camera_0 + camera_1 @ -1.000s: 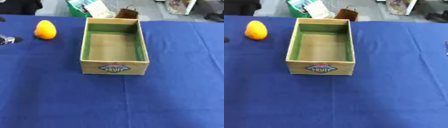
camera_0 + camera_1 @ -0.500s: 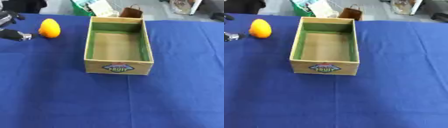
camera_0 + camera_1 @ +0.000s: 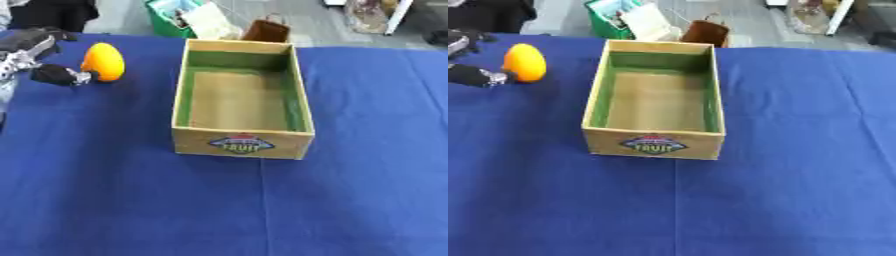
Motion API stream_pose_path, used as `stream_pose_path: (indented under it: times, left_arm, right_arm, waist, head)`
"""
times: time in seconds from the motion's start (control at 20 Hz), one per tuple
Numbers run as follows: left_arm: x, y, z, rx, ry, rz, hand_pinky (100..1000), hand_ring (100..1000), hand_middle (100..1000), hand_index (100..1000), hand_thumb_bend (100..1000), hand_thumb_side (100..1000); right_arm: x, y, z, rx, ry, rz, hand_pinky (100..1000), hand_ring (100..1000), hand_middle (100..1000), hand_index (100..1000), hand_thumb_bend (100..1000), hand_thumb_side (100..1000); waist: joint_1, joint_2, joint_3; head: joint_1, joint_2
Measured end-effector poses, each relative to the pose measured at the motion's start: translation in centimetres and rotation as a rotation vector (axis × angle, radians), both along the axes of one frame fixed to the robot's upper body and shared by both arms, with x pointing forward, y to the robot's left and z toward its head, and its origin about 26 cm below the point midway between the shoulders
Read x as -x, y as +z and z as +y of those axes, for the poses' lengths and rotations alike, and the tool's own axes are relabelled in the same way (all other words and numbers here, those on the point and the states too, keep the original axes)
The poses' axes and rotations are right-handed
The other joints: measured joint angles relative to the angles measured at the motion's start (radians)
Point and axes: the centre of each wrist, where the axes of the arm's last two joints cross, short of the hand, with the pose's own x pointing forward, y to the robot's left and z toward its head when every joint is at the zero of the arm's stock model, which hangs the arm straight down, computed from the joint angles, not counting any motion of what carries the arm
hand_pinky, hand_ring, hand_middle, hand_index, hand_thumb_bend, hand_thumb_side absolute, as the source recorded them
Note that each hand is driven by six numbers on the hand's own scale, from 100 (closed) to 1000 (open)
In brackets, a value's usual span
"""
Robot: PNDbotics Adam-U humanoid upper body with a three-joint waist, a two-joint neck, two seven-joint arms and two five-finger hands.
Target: Pick up objects on the table and place them in the box.
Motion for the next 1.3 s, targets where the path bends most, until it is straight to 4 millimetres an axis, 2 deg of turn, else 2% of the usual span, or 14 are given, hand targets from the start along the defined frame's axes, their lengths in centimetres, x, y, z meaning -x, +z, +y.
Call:
stream_pose_path:
  times: [0.45,0.6,0.65,0.85,0.9,0.95,1.0,1.05,1.1,1.15,1.3]
  left_arm:
    - [-0.2,0.1,-0.7,0.024,0.003,-0.040,775,796,852,909,456,552]
    - [-0.2,0.1,-0.7,0.027,0.009,-0.046,775,796,852,909,456,552]
    - [-0.2,0.1,-0.7,0.027,0.010,-0.047,724,758,791,855,342,509]
    - [-0.2,0.4,-0.8,0.037,0.030,-0.076,697,737,753,822,282,460]
    - [-0.2,0.4,-0.8,0.035,0.042,-0.086,673,717,727,797,234,423]
    - [-0.2,0.4,-0.9,0.029,0.056,-0.098,673,717,727,797,234,423]
    - [-0.2,0.5,-1.0,0.021,0.070,-0.113,655,697,697,773,163,378]
    - [-0.2,0.5,-1.1,0.012,0.083,-0.127,651,693,692,768,151,368]
    - [-0.2,0.5,-1.2,0.004,0.096,-0.142,636,678,678,756,100,315]
    - [-0.2,0.5,-1.4,-0.005,0.106,-0.159,620,663,671,750,100,237]
    - [-0.3,0.3,-1.8,-0.019,0.122,-0.198,597,642,689,752,100,169]
  right_arm:
    - [0.0,0.4,0.2,0.003,0.009,-0.011,804,786,760,833,100,1000]
    - [0.0,0.3,0.3,-0.001,0.011,-0.009,804,786,760,833,100,1000]
    - [0.0,0.3,0.3,-0.001,0.012,-0.009,805,785,759,833,100,1000]
    - [0.0,0.3,0.3,-0.001,0.013,-0.008,805,793,758,834,100,1000]
    - [-0.1,0.3,0.4,0.000,0.014,-0.007,806,793,758,834,100,1000]
    - [-0.1,0.4,0.4,0.002,0.016,-0.007,806,793,758,834,100,1000]
    - [-0.1,0.4,0.5,0.002,0.018,-0.009,806,793,758,834,100,1000]
    - [-0.1,0.5,0.5,0.003,0.019,-0.011,806,793,758,834,100,1000]
    - [-0.1,0.5,0.5,0.003,0.019,-0.011,806,793,758,835,100,1000]
    - [-0.1,0.5,0.5,0.003,0.019,-0.011,807,793,758,835,100,1000]
    - [-0.1,0.4,0.5,0.000,0.020,-0.010,807,793,758,835,100,1000]
  waist:
    - [-0.007,0.039,-0.012]
    - [-0.009,0.041,-0.012]
    - [-0.008,0.041,-0.012]
    - [-0.014,0.052,-0.012]
    - [-0.015,0.053,-0.013]
    - [-0.015,0.053,-0.015]
    - [-0.016,0.053,-0.017]
    - [-0.016,0.053,-0.019]
    - [-0.018,0.053,-0.019]
    - [-0.020,0.053,-0.020]
    - [-0.021,0.053,-0.020]
  head:
    - [0.012,-0.028]
    - [0.013,-0.032]
    - [0.013,-0.032]
    - [0.013,-0.032]
    - [0.013,-0.033]
    - [0.014,-0.033]
    - [0.015,-0.036]
    - [0.017,-0.040]
    - [0.019,-0.041]
    - [0.020,-0.042]
    - [0.021,-0.042]
